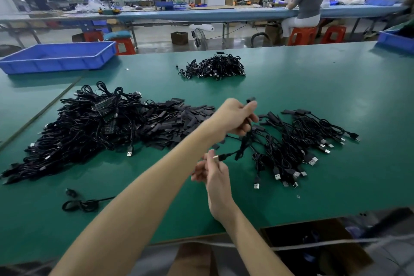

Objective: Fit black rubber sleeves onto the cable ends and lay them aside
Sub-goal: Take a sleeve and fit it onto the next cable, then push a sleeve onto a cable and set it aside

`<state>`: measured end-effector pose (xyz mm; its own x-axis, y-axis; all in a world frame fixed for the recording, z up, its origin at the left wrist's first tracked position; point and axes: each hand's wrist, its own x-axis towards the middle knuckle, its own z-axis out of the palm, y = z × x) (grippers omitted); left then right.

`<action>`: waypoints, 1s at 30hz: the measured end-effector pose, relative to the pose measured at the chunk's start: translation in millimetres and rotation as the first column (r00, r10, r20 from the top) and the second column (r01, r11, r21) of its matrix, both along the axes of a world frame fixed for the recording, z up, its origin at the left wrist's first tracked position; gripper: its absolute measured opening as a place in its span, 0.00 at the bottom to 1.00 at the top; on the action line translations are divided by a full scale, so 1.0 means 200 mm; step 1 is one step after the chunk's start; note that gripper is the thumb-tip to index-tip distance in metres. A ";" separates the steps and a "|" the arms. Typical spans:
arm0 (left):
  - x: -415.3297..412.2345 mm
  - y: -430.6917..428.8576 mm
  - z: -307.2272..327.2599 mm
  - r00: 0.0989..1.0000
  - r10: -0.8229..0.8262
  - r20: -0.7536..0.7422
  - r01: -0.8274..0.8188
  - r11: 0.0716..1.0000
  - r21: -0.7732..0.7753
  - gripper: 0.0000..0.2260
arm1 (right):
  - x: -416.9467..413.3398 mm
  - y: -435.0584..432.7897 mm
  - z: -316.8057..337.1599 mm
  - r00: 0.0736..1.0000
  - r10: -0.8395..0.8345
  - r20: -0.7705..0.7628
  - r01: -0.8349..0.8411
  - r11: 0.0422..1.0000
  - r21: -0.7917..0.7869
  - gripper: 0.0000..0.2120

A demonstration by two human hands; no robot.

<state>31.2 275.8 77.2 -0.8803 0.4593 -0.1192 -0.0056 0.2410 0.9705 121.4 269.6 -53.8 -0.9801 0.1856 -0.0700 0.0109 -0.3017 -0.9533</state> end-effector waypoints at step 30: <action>0.21 -1.03 -0.33 0.958 -0.281 -0.054 0.049 0.345 -0.937 0.09 | 0.03 -0.02 0.00 0.992 0.096 -0.080 -0.081 0.981 0.177 0.10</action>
<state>73.0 70.1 10.7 -0.8546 0.2993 -0.4243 0.2803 0.9538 0.1083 127.1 266.2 -54.7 -0.9941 0.0995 0.0425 -0.0556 -0.1335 -0.9895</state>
